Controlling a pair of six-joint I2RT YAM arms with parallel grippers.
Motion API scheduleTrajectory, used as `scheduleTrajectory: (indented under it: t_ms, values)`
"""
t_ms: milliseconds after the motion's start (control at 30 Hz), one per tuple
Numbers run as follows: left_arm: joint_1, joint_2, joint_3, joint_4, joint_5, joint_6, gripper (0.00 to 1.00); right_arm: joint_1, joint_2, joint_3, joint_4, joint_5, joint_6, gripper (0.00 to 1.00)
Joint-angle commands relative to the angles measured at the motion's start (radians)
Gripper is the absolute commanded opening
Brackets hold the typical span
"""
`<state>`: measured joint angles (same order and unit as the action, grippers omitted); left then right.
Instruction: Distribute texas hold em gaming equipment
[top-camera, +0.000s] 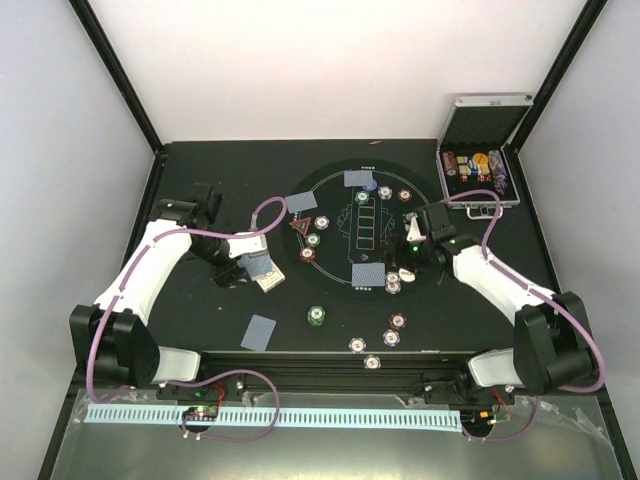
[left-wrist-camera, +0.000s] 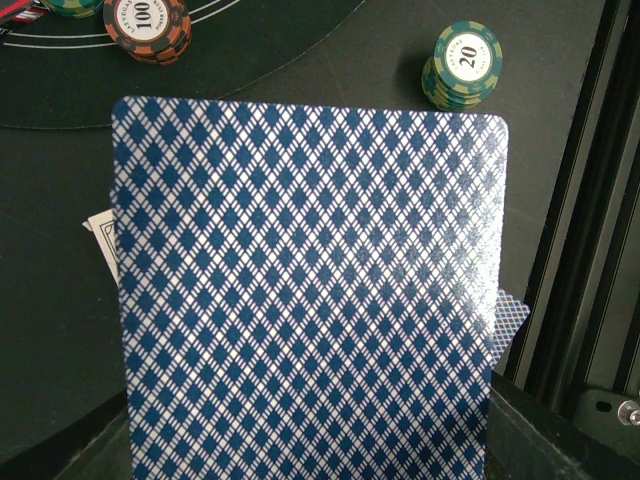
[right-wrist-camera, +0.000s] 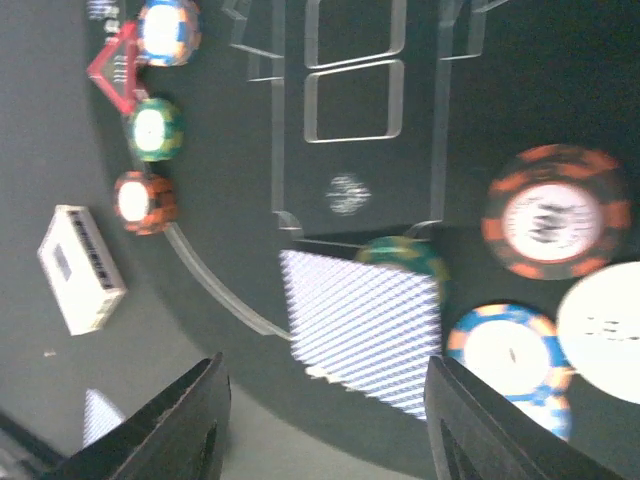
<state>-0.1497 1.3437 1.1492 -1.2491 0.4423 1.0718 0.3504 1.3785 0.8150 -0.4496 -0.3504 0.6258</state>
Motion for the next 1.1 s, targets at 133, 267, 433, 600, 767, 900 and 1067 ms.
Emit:
scheduleTrajectory:
  t_ms: [133,267,433,600,767,900,1067]
  values:
    - [0.007,-0.004,0.022,-0.013,0.035,0.01,0.02,0.238,0.008,0.044,0.36,-0.257,0.266,0.73]
    - [0.007,-0.006,0.025,-0.013,0.035,0.009,0.02,0.363,0.112,0.096,0.561,-0.322,0.391,0.78]
    - [0.007,-0.004,0.03,-0.018,0.044,0.008,0.02,0.453,0.258,0.187,0.714,-0.362,0.49,0.8]
    - [0.007,-0.006,0.032,-0.02,0.041,0.01,0.01,0.495,0.372,0.266,0.792,-0.388,0.536,0.8]
    - [0.006,-0.007,0.033,-0.019,0.042,0.01,0.02,0.52,0.456,0.322,0.829,-0.409,0.562,0.8]
    - [0.007,-0.007,0.033,-0.02,0.043,0.009,0.02,0.537,0.511,0.345,0.853,-0.425,0.579,0.79]
    - [0.007,-0.011,0.035,-0.022,0.043,0.01,0.02,0.539,0.56,0.345,0.904,-0.433,0.615,0.73]
